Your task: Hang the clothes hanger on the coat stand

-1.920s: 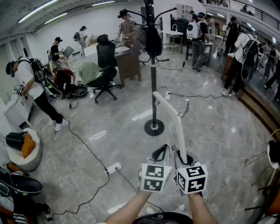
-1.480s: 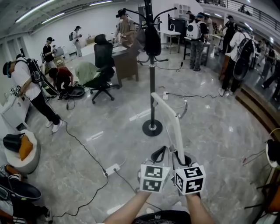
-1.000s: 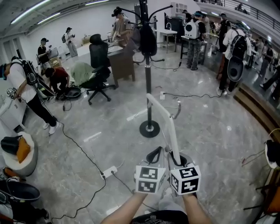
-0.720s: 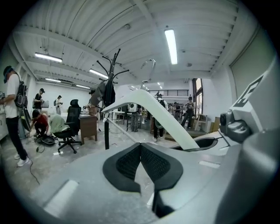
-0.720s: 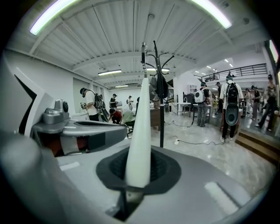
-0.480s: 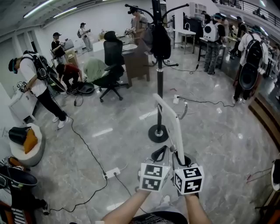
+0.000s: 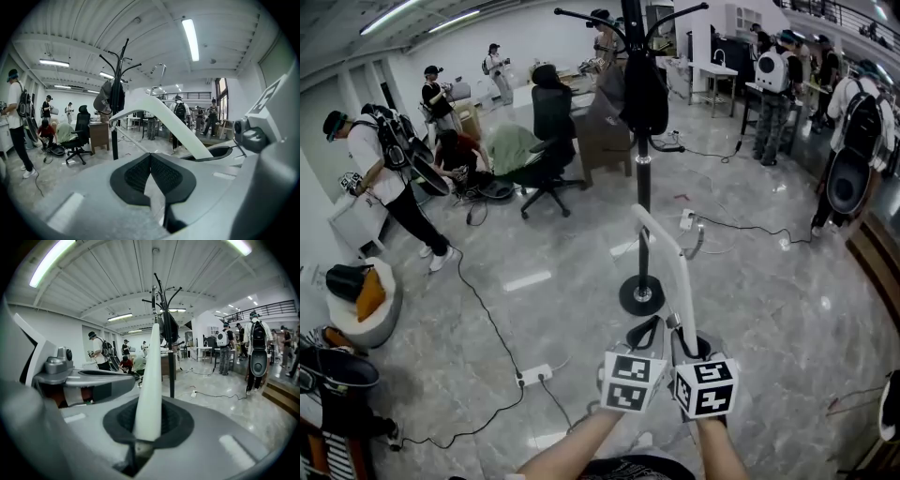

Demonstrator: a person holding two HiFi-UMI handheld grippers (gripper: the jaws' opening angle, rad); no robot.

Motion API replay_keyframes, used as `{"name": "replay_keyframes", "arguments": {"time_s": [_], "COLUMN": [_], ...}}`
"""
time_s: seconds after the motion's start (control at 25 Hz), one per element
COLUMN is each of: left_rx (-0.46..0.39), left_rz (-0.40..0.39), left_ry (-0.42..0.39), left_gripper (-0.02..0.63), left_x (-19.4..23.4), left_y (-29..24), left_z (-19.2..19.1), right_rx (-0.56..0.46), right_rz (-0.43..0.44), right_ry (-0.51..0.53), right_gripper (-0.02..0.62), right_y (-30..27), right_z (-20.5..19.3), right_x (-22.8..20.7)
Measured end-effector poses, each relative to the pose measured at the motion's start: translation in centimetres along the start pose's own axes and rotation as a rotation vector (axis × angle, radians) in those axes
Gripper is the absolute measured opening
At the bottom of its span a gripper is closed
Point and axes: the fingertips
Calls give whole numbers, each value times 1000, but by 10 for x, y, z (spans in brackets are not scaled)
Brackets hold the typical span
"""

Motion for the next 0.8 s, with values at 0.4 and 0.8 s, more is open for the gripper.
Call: {"name": "replay_keyframes", "arguments": {"time_s": [0.4, 0.8], "left_rx": [8, 13], "left_rz": [22, 3], "left_ry": [17, 28], "left_gripper": [5, 5], "left_x": [-1, 15], "left_y": [-42, -75], "left_z": [16, 26], "right_rx": [15, 22], "right_rz": [23, 5], "right_ry": [14, 9], "right_gripper": [37, 37], "right_y": [-21, -50], "right_z": [10, 25], "right_x": [-38, -60]}}
Point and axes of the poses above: the fingertips, and each gripper's own axes: y backward along the fingers, x to its left, z out of its top, and after that the axes turned 9 degrees about x, right-handed
